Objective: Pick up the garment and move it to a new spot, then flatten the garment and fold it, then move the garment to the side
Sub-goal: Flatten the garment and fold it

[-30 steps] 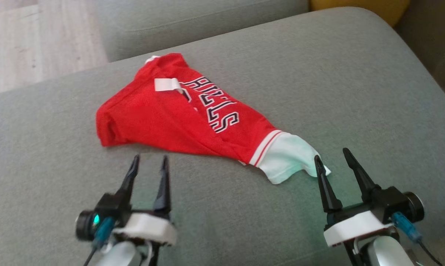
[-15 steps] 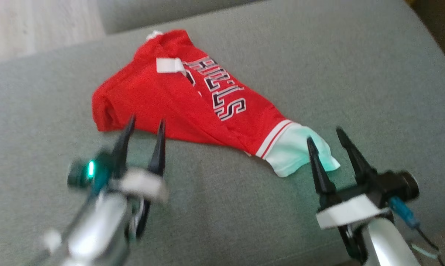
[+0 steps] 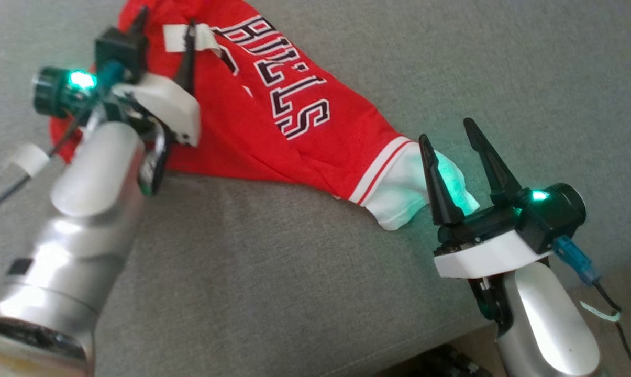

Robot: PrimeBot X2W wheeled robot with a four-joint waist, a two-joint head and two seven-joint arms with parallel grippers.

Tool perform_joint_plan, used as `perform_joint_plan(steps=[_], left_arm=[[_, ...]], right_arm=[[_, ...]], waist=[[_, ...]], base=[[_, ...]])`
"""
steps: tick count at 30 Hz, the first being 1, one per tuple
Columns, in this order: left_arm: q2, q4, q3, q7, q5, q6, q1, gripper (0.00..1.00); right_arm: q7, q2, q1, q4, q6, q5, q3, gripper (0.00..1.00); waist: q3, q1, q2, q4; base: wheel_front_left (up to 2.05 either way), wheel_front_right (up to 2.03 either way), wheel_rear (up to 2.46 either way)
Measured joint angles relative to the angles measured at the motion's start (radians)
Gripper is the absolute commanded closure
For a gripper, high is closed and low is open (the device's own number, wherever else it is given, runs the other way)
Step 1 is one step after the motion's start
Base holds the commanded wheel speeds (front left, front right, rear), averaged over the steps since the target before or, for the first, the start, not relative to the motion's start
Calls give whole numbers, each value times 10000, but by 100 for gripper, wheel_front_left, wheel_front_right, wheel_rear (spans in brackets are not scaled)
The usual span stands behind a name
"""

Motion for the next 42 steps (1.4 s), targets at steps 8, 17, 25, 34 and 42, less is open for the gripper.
perform_joint_plan(steps=[8, 17, 25, 34, 42], left_arm=[[151, 1331, -159, 533, 209, -311, -1191, 0], [-146, 1946, -506, 932, 188, -708, -1393, 0], [-297, 2201, -612, 884, 151, -790, -1393, 31], [-433, 2387, -644, 470, 10, -794, -1387, 80], [-779, 1983, -604, -389, -355, -989, -1019, 84]], right_arm=[[0, 0, -21, -15, 0, 21, -10, 0], [0, 0, -21, -12, 0, 75, -12, 0], [0, 0, -21, -8, 0, 75, -31, 0], [0, 0, -10, 63, 0, -13, -111, 0], [0, -2, 238, 360, 0, -157, -330, 0]], waist=[[378, -2, 0, -240], [246, -4, 0, -107], [205, -4, 0, -30], [34, -4, 0, 93], [-553, -4, 0, 436]], base=[[0, 0, 0], [0, 0, 0], [0, 0, 0], [0, 0, 0], [0, 0, 0]])
